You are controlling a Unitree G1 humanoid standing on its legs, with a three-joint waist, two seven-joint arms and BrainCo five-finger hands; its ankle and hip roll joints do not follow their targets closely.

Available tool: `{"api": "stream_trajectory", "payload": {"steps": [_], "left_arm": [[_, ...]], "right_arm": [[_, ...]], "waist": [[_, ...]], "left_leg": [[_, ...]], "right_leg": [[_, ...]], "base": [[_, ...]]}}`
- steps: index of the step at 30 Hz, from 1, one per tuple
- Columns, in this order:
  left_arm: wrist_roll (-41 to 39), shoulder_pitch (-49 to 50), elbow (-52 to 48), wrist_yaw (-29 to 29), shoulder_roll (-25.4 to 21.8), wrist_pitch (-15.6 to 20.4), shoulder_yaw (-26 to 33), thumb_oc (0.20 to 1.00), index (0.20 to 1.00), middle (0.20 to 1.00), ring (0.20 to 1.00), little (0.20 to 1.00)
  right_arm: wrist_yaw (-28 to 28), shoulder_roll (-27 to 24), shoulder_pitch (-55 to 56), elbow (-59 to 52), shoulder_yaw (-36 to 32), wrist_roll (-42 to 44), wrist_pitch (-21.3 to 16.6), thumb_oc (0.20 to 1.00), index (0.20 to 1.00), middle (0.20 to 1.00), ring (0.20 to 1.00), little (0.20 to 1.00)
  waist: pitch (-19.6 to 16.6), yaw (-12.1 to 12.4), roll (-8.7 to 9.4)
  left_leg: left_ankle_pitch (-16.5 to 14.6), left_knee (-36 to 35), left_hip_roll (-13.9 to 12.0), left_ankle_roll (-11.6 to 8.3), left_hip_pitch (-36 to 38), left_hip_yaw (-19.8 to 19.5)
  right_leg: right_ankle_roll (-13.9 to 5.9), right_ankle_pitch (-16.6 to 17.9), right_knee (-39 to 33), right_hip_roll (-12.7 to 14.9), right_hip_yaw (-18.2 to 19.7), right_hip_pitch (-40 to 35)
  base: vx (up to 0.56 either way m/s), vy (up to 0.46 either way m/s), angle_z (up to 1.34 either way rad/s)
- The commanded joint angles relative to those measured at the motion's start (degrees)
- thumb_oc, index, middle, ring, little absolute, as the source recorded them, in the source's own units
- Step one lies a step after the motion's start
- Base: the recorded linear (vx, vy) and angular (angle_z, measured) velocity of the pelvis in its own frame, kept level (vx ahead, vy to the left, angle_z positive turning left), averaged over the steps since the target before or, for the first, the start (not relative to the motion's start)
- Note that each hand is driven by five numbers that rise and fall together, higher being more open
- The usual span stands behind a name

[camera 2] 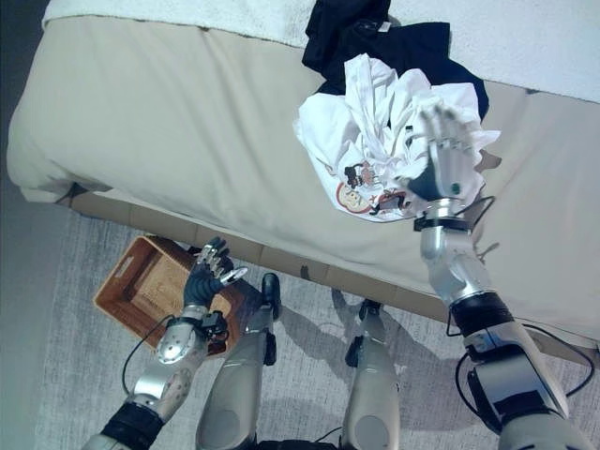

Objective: Pick up clothes into the bucket

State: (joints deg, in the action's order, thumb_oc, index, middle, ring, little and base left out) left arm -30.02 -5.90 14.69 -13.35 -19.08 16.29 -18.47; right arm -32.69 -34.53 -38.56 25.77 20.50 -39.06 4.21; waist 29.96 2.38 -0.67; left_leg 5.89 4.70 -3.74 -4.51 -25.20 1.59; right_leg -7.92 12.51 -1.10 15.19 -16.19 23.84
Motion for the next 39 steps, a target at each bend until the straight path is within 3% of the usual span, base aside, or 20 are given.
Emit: {"api": "stream_trajectory", "payload": {"steps": [1,12,20,27,28,30,39], "left_arm": [[1.5,2.3,-3.9,0.6,-1.5,3.0,1.8,1.000,1.000,1.000,1.000,1.000],[-0.1,2.5,-3.2,1.4,-2.2,3.5,0.9,1.000,1.000,1.000,1.000,1.000],[-0.7,2.1,-4.1,0.8,-2.8,3.3,-0.4,1.000,1.000,1.000,1.000,1.000],[-0.4,1.4,-3.8,0.4,-2.7,3.4,-1.1,1.000,1.000,1.000,1.000,1.000],[-0.4,1.2,-3.8,0.3,-2.7,3.4,-1.2,1.000,1.000,1.000,1.000,1.000],[-0.6,0.7,-3.6,0.1,-2.6,3.5,-1.3,1.000,1.000,1.000,1.000,1.000],[-0.3,0.5,-3.4,-0.1,-1.8,3.1,-1.5,1.000,1.000,1.000,1.000,1.000]], "right_arm": [[2.2,-1.3,-4.3,0.0,2.3,-2.9,-1.3,1.000,1.000,1.000,1.000,1.000],[6.5,3.3,-14.0,17.5,16.9,-9.8,0.1,1.000,1.000,1.000,1.000,1.000],[3.0,5.4,-20.4,33.9,14.8,-4.3,3.7,1.000,1.000,1.000,1.000,1.000],[0.4,3.5,-22.8,35.9,13.0,1.1,3.3,1.000,1.000,1.000,1.000,1.000],[0.5,3.4,-23.1,36.4,12.9,1.6,3.2,0.890,0.890,0.890,0.890,0.890],[0.7,3.1,-23.7,37.3,13.1,2.0,3.3,0.200,0.200,0.200,0.200,0.200],[0.3,2.8,-23.3,38.3,11.5,5.2,2.6,0.200,0.200,0.200,0.200,0.200]], "waist": [[-0.2,0.5,2.65],[-0.2,2.9,1.44],[-0.2,4.8,-0.45],[-0.2,5.7,-1.41],[-0.2,5.7,-1.42],[-0.2,5.9,-1.53],[-0.2,5.4,-1.44]], "left_leg": [[-3.6,7.0,-1.3,-1.27,-4.3,0.1],[-3.9,9.1,-1.2,-1.36,-9.5,-1.4],[-3.4,10.1,-0.2,-0.90,-13.8,-3.1],[-3.2,9.5,0.4,-0.61,-13.5,-3.7],[-3.2,9.5,0.4,-0.62,-13.3,-3.8],[-3.3,9.6,0.6,-0.60,-13.2,-3.9],[-3.1,8.8,0.4,-0.65,-11.7,-3.7]], "right_leg": [[-6.75,-3.2,8.6,8.5,-2.2,-2.0],[-6.39,-4.8,12.0,8.8,-2.6,2.4],[-6.04,-5.9,15.1,9.7,-3.8,6.2],[-5.99,-6.5,16.2,10.0,-4.2,6.1],[-5.97,-6.5,16.1,10.1,-4.2,5.9],[-5.88,-6.8,16.3,10.1,-4.2,5.7],[-5.74,-6.8,16.1,9.9,-4.4,4.6]], "base": [[0.00,0.000,0.00],[0.00,-0.005,0.01],[0.00,-0.003,0.11],[0.02,0.018,0.13],[0.01,0.003,0.05],[0.01,-0.001,0.02],[0.00,0.000,0.00]]}}
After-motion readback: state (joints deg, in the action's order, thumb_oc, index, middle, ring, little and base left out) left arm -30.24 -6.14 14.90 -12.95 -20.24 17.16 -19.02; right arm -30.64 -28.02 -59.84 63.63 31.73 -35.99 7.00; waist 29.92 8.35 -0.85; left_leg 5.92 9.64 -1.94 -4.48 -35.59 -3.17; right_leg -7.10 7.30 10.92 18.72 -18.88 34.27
